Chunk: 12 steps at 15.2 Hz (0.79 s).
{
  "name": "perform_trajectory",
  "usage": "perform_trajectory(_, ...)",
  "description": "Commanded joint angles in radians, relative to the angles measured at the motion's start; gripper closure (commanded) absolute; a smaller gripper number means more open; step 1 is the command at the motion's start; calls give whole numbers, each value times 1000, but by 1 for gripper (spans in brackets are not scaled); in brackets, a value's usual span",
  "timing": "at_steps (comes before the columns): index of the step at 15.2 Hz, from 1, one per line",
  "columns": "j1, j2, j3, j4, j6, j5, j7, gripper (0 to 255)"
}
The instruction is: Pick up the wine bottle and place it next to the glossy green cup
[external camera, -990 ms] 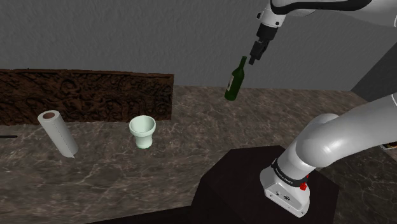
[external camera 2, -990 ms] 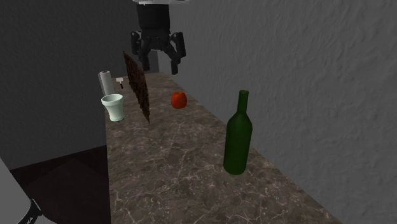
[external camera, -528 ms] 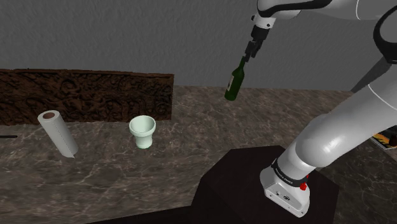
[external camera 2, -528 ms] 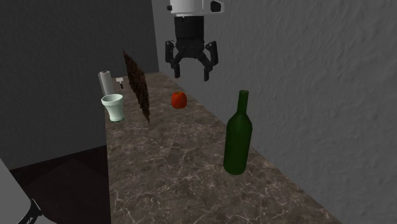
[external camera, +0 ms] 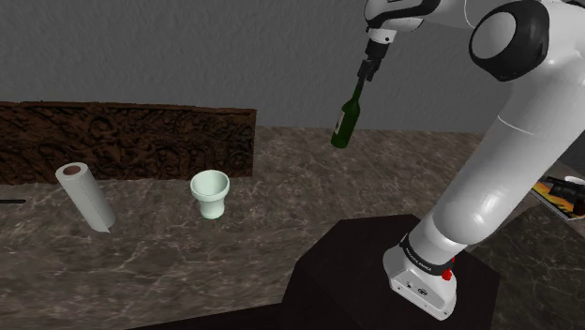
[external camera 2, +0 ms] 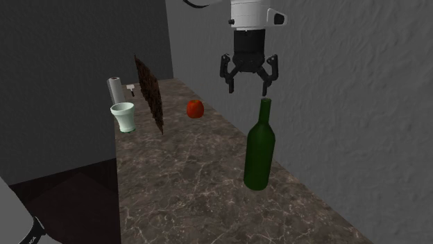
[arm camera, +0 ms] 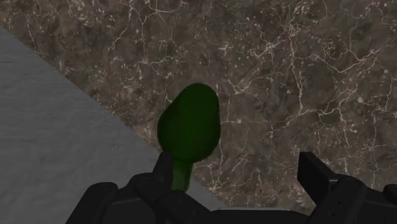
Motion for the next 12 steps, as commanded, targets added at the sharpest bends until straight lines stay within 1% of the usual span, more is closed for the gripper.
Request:
perform_trajectory(1, -24, 77, -10, 75, -3, 35, -37, 0)
perform_trajectory(3, -56, 163, -14, 167, -15, 73, -72, 0)
perform_trajectory(4, -60, 170, -13, 175, -16, 76, -75, 0)
perform_trajectory(11, -61, 189, -8, 98, 78, 87, -82, 0)
perform_trajectory(12, -61, 189, -8, 97, 79, 87, -82, 0)
